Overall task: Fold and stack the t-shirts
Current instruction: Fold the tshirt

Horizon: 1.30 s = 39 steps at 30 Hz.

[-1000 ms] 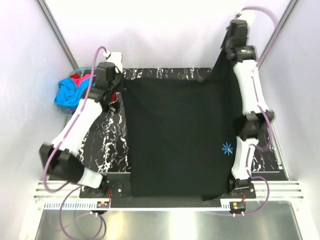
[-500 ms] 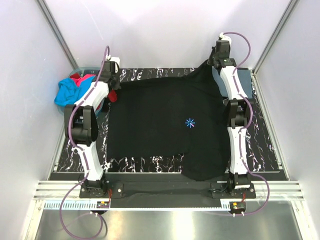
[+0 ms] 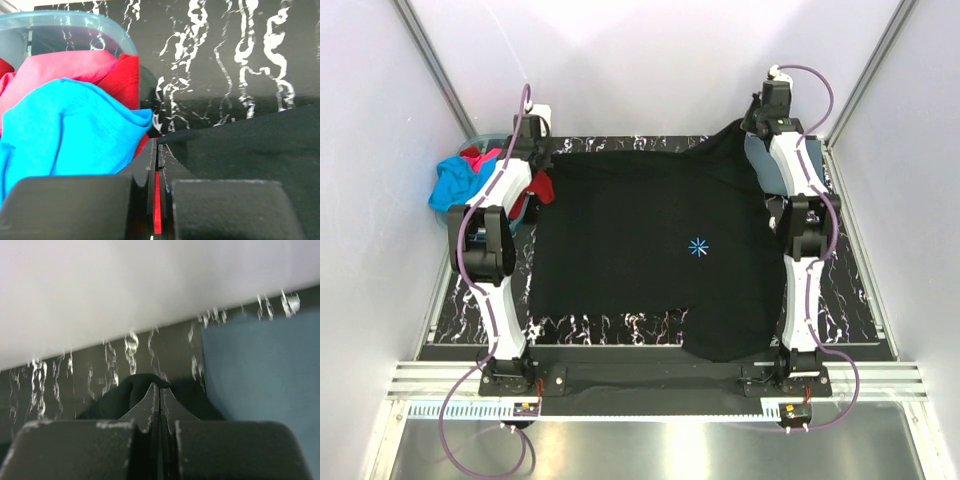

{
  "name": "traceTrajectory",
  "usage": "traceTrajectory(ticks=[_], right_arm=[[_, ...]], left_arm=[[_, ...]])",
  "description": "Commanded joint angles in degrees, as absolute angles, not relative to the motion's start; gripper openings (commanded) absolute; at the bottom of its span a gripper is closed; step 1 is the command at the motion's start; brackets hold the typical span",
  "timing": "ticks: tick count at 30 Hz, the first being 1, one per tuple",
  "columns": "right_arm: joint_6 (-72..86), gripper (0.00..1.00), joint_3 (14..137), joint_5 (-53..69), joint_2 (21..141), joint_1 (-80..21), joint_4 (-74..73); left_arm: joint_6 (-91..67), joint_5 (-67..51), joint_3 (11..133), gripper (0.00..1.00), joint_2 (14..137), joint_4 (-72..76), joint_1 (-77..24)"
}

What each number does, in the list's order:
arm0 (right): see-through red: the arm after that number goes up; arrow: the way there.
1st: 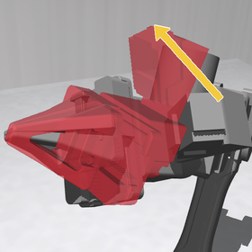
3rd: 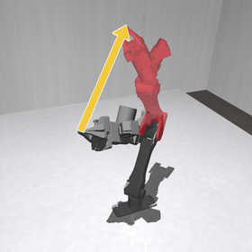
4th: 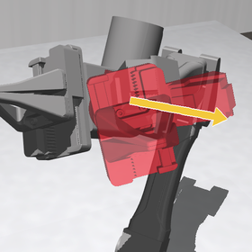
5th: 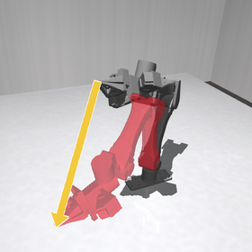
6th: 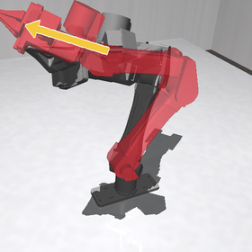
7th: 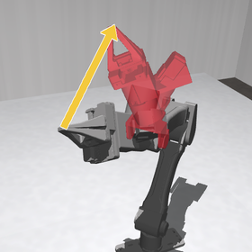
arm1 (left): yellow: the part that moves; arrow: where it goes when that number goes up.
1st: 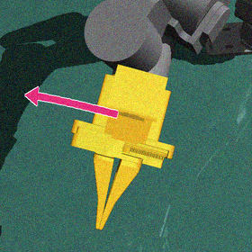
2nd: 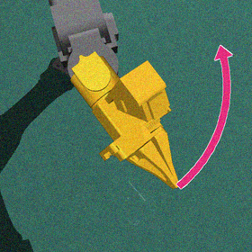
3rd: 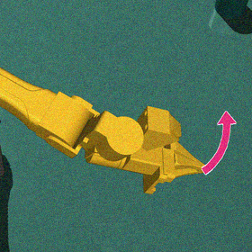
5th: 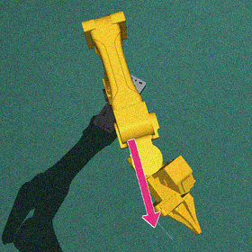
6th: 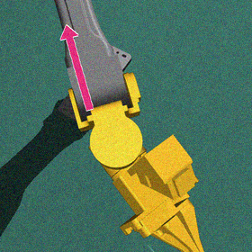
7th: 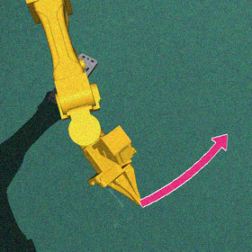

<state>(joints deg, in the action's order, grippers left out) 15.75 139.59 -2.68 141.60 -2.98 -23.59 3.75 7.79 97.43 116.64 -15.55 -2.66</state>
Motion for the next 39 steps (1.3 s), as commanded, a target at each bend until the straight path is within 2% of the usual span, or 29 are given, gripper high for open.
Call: traceTrajectory(ticks=[1, 4, 9, 20, 28, 35, 39], right_arm=[[18.2, 0.0, 128.5, -4.3, 126.2, -3.0, -21.0], [18.5, 0.0, 119.0, -5.1, 119.3, -3.0, -19.3], [17.3, 0.0, 110.0, -7.3, 111.5, -2.6, -18.4], [19.8, 0.0, 82.2, -7.3, 90.9, -2.4, -18.5], [24.2, 0.0, 70.5, -6.2, 81.2, -2.2, -21.2], [29.4, 0.0, 62.5, -9.7, 77.7, -1.9, -23.2], [30.2, 0.0, 58.9, -5.8, 75.9, -1.9, -23.2]], left_arm=[[6.0, 9.7, 99.0, 0.0, 116.8, -12.1, -1.4], [6.4, 9.8, 95.6, 0.0, 114.6, -9.4, -0.5], [9.7, 8.1, 86.8, 0.0, 109.3, -1.1, -0.3], [9.3, 4.9, 76.9, 0.0, 101.2, -2.7, -0.3], [8.7, 4.2, 68.1, 0.0, 96.2, -4.0, -1.6], [9.2, 8.3, 64.4, 0.0, 96.5, -7.2, -4.3], [9.9, 11.5, 62.5, 0.0, 96.9, -8.7, -5.6]])
